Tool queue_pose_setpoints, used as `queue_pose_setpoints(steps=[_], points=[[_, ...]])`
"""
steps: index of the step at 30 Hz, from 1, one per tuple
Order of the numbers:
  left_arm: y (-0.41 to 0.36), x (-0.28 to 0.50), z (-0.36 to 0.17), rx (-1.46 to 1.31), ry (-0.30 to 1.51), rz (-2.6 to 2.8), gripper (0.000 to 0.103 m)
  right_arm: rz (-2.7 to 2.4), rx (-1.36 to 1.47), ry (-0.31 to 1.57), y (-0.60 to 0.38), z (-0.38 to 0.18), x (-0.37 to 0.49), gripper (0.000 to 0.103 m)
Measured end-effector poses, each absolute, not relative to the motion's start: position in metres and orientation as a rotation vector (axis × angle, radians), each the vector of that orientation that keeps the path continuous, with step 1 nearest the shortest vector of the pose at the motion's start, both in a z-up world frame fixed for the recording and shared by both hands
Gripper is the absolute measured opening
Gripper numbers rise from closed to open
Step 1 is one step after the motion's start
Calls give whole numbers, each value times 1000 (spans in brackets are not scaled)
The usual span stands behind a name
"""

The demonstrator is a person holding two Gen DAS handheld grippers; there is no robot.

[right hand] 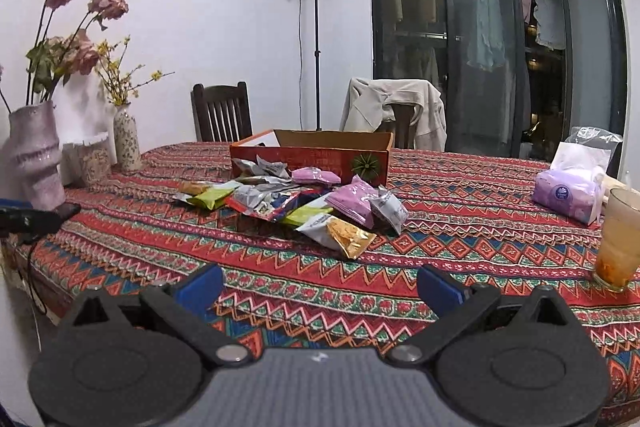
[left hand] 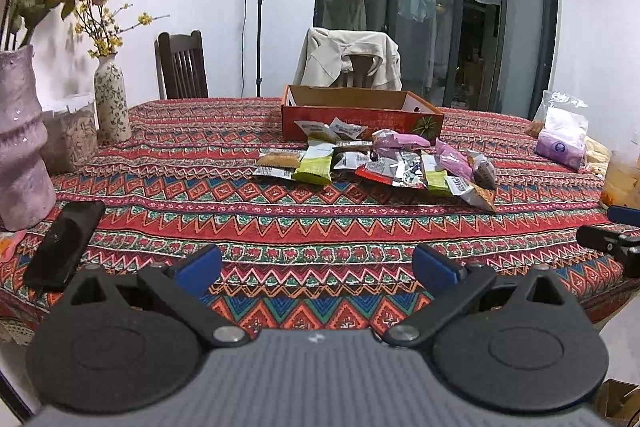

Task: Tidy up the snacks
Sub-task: 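Withdraw both tools from the box back toward the snack pile, then grasp a biscuit packet with the left gripper while the right grasps another biscuit packet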

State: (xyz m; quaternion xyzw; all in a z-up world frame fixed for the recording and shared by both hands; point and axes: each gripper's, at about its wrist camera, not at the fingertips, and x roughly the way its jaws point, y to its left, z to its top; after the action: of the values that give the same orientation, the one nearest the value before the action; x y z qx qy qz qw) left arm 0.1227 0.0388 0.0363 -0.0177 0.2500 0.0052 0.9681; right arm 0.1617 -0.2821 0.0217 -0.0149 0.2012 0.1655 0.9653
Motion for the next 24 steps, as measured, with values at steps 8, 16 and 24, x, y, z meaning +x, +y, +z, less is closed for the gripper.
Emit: queue_pose_setpoints(steps=[8, 16, 24], points=[[46, 164, 23, -52, 571, 19, 103, 320, -12, 444, -281, 14, 193, 101], [57, 239, 19, -47, 579, 15, 103, 339, -79, 505, -271, -2, 255, 86], [73, 348, 4, 25, 592, -8, 79, 435, -175, 568, -249, -19, 336, 84]])
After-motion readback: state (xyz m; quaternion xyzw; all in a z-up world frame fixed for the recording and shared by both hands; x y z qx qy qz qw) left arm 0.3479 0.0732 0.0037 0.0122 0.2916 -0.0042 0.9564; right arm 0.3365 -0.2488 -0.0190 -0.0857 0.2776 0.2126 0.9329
